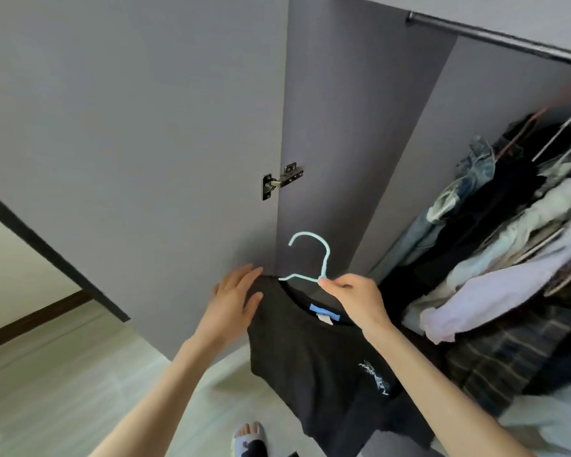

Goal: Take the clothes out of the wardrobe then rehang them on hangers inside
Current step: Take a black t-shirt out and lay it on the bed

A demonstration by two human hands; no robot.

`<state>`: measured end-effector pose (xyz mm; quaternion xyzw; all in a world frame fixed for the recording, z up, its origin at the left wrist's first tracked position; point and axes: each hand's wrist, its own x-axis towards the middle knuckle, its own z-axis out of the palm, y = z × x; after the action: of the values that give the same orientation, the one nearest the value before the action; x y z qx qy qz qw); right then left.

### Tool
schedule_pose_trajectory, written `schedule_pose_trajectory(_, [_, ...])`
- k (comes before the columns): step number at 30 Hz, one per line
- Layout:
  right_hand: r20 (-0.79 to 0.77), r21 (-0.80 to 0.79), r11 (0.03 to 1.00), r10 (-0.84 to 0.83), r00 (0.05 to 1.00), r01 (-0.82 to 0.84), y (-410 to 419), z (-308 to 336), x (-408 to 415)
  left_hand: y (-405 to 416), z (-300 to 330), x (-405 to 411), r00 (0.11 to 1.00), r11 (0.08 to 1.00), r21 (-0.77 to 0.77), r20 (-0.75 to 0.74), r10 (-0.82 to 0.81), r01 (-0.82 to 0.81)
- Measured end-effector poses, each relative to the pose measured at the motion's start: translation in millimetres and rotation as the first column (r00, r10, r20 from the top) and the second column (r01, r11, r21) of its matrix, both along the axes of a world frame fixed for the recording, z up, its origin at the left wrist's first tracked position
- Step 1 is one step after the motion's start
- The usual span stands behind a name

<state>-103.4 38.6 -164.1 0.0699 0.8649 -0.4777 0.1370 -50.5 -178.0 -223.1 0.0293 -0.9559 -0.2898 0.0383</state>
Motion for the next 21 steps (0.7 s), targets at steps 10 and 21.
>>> schedule_pose_trajectory(10, [-0.091, 0.016, 0.839, 0.543, 0.835, -0.544, -51.9, 10.1, 52.7, -6.0, -6.9, 150.5, 0.911, 0.908, 0.103, -0.03, 0.412, -0.407])
schedule_pose_trajectory(21, [-0.304, 0.541, 0.282, 0.944, 0.128, -0.792, -168.4, -25.4, 138.6, -50.1, 2.9, 342.6, 0.388, 0.385, 0.23, -0.037, 0.921, -0.894])
